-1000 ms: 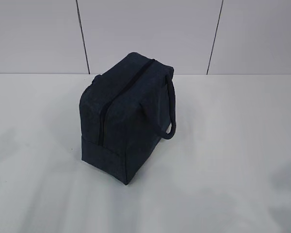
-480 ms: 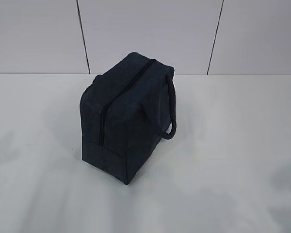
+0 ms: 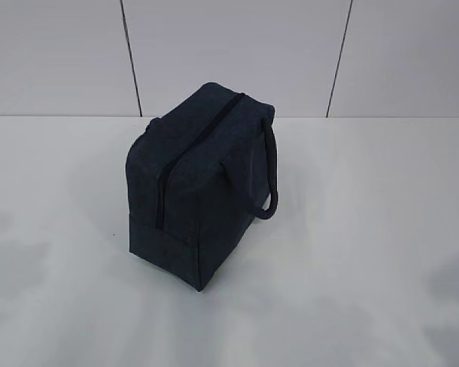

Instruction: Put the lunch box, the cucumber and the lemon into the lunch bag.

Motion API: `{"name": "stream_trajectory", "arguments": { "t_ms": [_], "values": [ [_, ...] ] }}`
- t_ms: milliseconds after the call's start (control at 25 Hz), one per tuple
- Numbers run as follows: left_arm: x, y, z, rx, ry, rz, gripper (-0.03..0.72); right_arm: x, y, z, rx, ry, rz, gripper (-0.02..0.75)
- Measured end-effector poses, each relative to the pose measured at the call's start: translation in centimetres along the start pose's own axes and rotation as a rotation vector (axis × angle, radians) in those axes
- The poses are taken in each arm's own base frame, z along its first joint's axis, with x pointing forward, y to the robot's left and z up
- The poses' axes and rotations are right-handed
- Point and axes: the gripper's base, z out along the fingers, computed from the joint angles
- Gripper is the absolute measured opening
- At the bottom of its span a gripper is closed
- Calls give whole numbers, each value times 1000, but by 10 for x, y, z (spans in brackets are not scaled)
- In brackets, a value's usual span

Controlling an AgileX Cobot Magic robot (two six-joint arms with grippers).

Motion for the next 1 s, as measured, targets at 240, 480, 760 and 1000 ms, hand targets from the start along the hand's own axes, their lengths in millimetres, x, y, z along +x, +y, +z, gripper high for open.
{"name": "stream_trajectory", "arguments": {
  "t_ms": [240,480,760,1000],
  "values": [
    [-5,-7,-13,34,89,33,363,0,0,0,0,0,0,580],
    [-22,-17,-39,48,197,98,328,0,0,0,0,0,0,580],
    [-13,-12,-68,-23,433,193,313,0,0,0,0,0,0,580],
    [-2,-11,-93,-20,318,218,309,0,0,0,0,0,0,580]
  ]
}}
